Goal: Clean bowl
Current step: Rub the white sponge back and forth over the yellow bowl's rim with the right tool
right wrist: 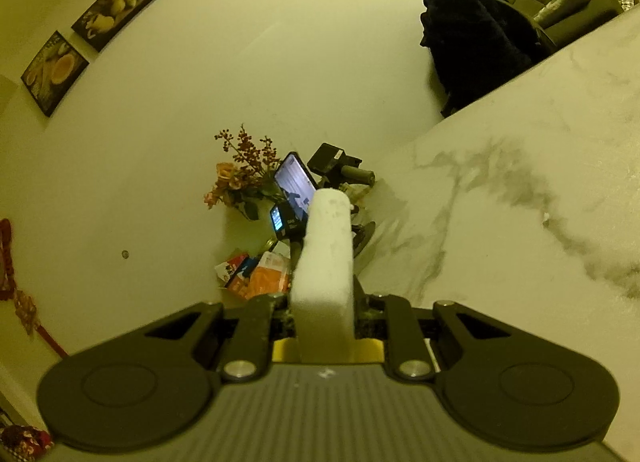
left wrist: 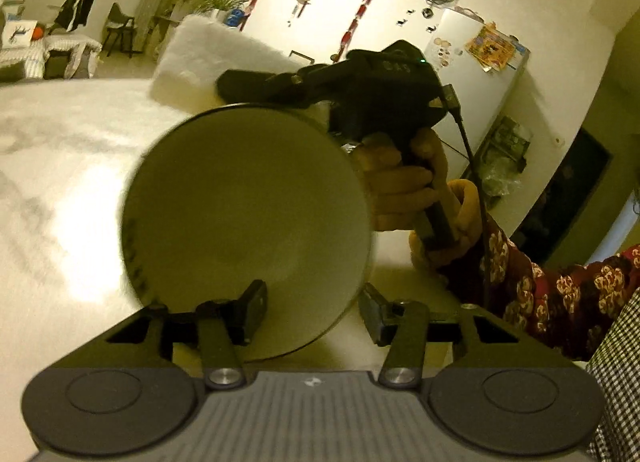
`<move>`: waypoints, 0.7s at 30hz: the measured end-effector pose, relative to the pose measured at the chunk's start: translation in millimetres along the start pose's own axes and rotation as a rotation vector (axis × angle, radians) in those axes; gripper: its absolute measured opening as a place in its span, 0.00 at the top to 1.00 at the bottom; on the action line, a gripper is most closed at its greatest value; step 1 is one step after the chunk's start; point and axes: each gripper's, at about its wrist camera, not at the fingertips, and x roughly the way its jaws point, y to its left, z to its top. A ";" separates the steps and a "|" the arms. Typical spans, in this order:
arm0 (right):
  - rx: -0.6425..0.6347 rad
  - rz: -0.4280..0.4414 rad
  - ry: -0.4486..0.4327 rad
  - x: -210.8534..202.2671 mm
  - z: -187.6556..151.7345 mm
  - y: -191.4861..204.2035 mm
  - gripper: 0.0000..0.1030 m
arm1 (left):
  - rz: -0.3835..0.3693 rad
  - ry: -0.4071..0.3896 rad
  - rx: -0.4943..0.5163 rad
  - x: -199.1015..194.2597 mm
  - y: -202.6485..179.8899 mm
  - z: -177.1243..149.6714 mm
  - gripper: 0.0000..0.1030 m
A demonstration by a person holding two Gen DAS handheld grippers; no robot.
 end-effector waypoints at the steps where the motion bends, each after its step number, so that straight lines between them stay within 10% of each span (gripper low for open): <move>1: 0.005 -0.005 -0.001 0.0 0.0 -0.8 0.81 | -0.012 -0.010 0.000 -0.9 1.3 -2.4 0.48; 21: -0.100 -0.030 -0.021 -11.2 -5.3 6.9 0.74 | -0.073 -0.038 -0.059 -4.3 7.9 -7.8 0.45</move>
